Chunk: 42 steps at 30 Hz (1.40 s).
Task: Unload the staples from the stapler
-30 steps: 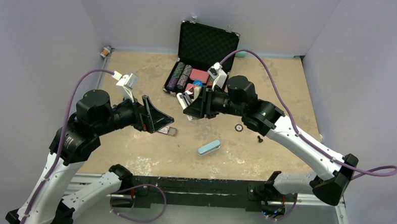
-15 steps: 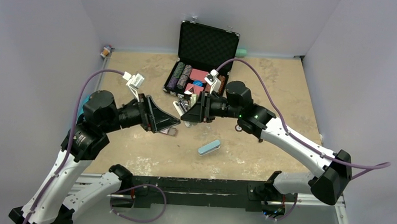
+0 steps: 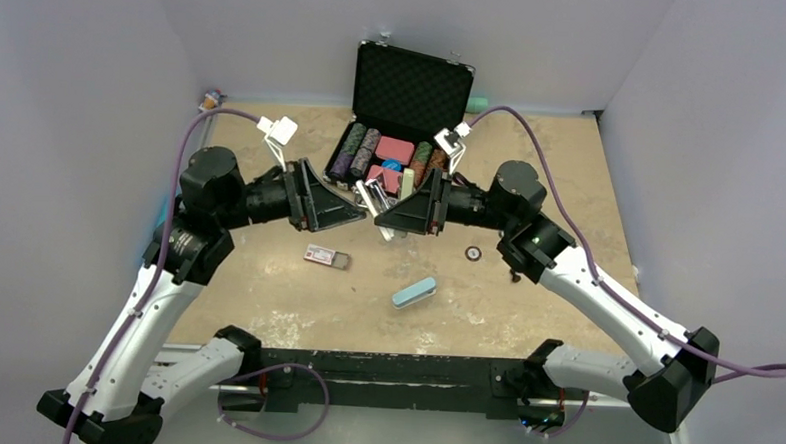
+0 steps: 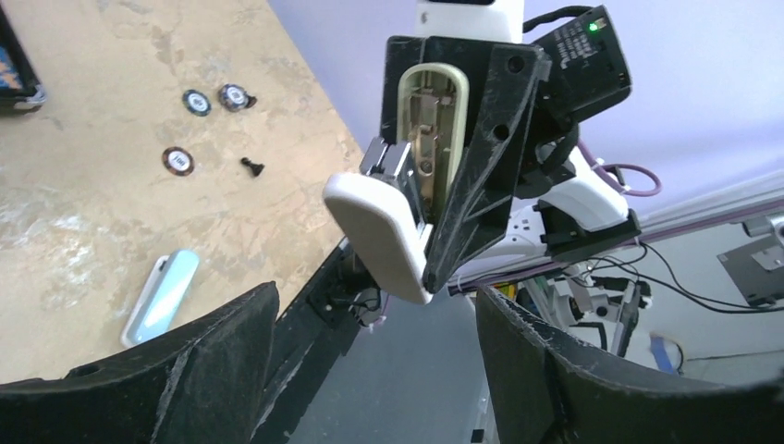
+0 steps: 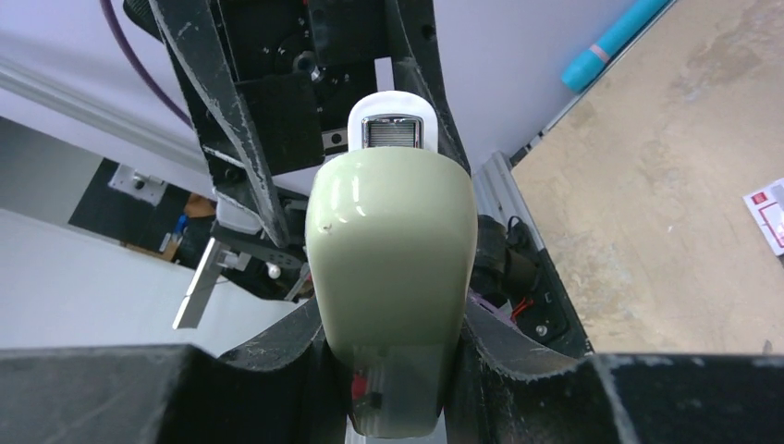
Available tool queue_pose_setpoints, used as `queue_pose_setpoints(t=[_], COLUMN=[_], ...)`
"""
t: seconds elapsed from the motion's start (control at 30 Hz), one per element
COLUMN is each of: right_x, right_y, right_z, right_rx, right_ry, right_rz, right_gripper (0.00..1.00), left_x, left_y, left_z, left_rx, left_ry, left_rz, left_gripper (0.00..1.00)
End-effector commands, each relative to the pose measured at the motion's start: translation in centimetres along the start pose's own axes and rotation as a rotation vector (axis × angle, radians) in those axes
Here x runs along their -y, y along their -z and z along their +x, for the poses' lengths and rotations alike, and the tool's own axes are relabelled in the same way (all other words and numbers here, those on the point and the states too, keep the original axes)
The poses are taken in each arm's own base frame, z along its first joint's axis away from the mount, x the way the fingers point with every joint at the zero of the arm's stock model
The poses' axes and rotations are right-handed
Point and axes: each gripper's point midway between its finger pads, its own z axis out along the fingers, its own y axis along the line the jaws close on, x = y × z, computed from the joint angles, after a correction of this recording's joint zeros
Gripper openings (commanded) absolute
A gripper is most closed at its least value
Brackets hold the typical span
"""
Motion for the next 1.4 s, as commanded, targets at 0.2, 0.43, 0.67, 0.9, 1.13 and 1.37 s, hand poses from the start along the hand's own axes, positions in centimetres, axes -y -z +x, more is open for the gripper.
queue_pose_setpoints(t=[0.2, 0.43, 0.67, 0.9, 1.13, 1.37], right_x=[-3.2, -3.3, -3.9, -3.9, -3.8, -4.0], right_y=[-0.7, -0.6, -0.4, -0.2, -0.3, -1.3], right_z=[-0.8, -0.3, -0.5, -0.3, -0.1, -0.9], right_rx=[-0.037, -0.061, -0.053, -0.049, -0.056, -0.064], right_ry=[0.029, 0.041, 0.057, 0.046, 0.031, 0.033], right_rz=[-0.155, -0.172, -0.190, -0.194, -0.218, -0.245], right_gripper=[0.00, 0.00, 0.00, 0.00, 0.00, 0.00], left_x=[5.2, 4.0, 2.8, 1.3, 2.6, 2.9], left_y=[0.1, -0.8, -1.5, -1.4, -1.5, -1.6], left_z=[-2.5, -3.3, -3.2, -2.8, -3.6, -3.8], left_rx=[0.078, 0.095, 0.075, 0.041, 0.064, 0.069], left_ry=[-0.084, -0.078, -0.067, -0.095, -0.088, -0.094], left_rz=[0.262, 0.208, 0.172, 0.074, 0.129, 0.146], left_gripper=[0.78, 0.73, 0.74, 0.78, 0.71, 0.66])
